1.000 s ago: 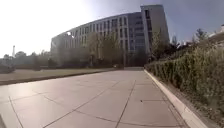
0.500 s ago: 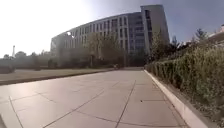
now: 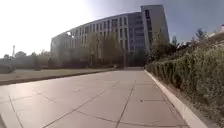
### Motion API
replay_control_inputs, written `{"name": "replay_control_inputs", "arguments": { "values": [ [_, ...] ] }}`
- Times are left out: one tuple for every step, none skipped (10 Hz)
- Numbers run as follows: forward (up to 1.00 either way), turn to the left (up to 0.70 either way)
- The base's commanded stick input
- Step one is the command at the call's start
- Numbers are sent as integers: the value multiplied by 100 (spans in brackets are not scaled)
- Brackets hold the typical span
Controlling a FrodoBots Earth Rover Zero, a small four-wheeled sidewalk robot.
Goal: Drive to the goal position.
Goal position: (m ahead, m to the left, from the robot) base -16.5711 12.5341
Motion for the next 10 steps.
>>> {"name": "replay_control_inputs", "arguments": {
  "values": [
    [4, 0],
    [4, 0],
    [4, 0],
    [4, 0],
    [4, 0],
    [4, 0],
    [4, 0],
    [4, 0],
    [4, 0],
    [4, 0]
  ]
}}
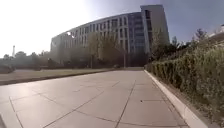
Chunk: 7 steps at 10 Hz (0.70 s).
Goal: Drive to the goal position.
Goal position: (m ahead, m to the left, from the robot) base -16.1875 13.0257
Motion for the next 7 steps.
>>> {"name": "replay_control_inputs", "arguments": {
  "values": [
    [4, 0],
    [4, 0],
    [4, 0],
    [4, 0],
    [4, 0],
    [4, 0],
    [4, 0]
  ]
}}
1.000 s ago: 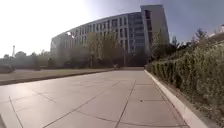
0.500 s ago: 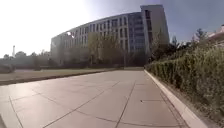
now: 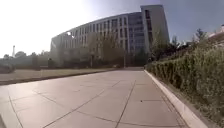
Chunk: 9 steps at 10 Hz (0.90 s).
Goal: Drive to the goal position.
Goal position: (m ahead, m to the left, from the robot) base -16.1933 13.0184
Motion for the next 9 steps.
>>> {"name": "replay_control_inputs", "arguments": {
  "values": [
    [4, 0],
    [4, 0],
    [4, 0],
    [4, 0],
    [4, 0],
    [4, 0],
    [4, 0],
    [4, 0],
    [4, 0]
  ]
}}
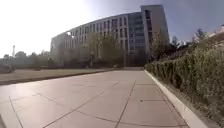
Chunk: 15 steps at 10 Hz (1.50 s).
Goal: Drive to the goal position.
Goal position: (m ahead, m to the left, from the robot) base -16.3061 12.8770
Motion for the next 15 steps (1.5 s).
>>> {"name": "replay_control_inputs", "arguments": {
  "values": [
    [4, 0],
    [4, 0],
    [4, 0],
    [4, 0],
    [4, 0],
    [4, 0],
    [4, 0],
    [4, 0],
    [4, 0],
    [4, 0],
    [4, 0],
    [4, 0],
    [4, 0],
    [4, 0],
    [4, 0]
  ]
}}
